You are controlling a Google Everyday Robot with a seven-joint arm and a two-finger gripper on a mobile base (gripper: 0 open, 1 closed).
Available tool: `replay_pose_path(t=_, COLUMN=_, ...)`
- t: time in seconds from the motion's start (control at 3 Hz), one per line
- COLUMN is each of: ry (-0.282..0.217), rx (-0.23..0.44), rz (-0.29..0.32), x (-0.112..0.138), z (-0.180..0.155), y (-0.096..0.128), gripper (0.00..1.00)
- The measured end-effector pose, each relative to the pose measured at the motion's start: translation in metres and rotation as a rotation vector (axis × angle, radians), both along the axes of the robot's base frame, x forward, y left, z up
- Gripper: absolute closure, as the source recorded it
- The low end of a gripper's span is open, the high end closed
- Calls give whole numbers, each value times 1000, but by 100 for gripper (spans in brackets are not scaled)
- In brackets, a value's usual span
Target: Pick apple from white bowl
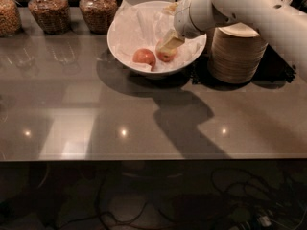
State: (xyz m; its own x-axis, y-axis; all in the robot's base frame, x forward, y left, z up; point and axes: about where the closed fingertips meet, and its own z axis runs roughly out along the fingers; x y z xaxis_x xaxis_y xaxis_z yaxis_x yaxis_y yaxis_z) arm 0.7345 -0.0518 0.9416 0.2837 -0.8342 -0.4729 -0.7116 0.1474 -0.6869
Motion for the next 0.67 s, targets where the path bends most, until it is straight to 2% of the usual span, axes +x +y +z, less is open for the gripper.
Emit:
replay_pose_path(t=0.33, ry=25, rx=-29, rz=0, x=7, z=-16, y=-1, gripper=38)
replay_pose_path(t=0.67, ry=55, rx=-57, rz=-8, x=11, z=-30, y=-6, gripper=31)
